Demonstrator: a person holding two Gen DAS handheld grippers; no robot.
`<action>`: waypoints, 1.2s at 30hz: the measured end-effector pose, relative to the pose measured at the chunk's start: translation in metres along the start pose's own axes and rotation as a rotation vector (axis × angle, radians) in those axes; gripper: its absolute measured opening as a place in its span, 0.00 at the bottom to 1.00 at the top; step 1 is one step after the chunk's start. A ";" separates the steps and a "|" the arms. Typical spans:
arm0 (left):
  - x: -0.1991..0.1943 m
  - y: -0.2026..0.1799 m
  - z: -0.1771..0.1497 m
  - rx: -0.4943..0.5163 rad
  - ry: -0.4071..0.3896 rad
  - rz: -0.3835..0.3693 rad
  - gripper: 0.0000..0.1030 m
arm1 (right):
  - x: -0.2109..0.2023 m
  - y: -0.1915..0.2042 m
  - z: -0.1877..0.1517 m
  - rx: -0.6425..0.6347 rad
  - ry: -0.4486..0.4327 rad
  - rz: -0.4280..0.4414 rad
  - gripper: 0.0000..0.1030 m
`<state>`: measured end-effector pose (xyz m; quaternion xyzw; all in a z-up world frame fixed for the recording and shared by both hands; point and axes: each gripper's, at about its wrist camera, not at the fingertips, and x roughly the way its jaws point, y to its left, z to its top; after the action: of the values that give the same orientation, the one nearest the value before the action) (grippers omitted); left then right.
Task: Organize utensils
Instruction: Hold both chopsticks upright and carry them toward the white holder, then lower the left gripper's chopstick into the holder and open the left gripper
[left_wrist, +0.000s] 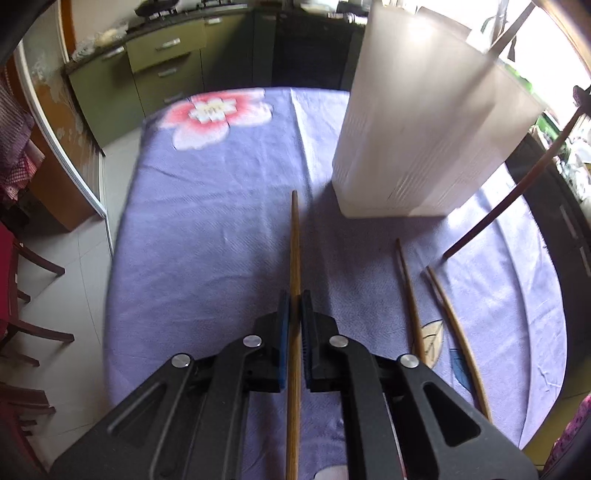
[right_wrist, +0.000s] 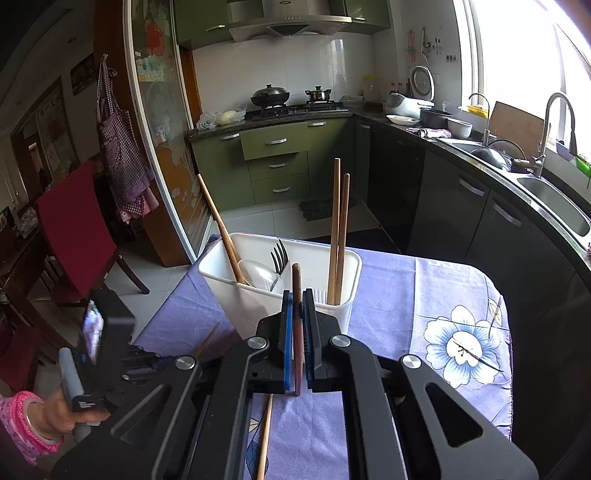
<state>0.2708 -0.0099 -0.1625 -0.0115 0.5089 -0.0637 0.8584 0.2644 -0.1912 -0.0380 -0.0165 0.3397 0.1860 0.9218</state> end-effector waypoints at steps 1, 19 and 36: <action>-0.010 0.000 -0.001 0.001 -0.021 -0.002 0.06 | 0.000 -0.001 -0.001 -0.001 0.001 0.001 0.06; -0.170 -0.025 0.014 0.061 -0.272 -0.118 0.06 | -0.020 0.000 0.005 -0.019 -0.020 -0.012 0.06; -0.254 -0.079 0.113 0.136 -0.493 -0.058 0.06 | -0.068 0.000 0.015 -0.041 -0.065 0.001 0.06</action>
<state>0.2411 -0.0630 0.1200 0.0166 0.2785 -0.1178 0.9530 0.2266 -0.2115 0.0166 -0.0292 0.3057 0.1937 0.9318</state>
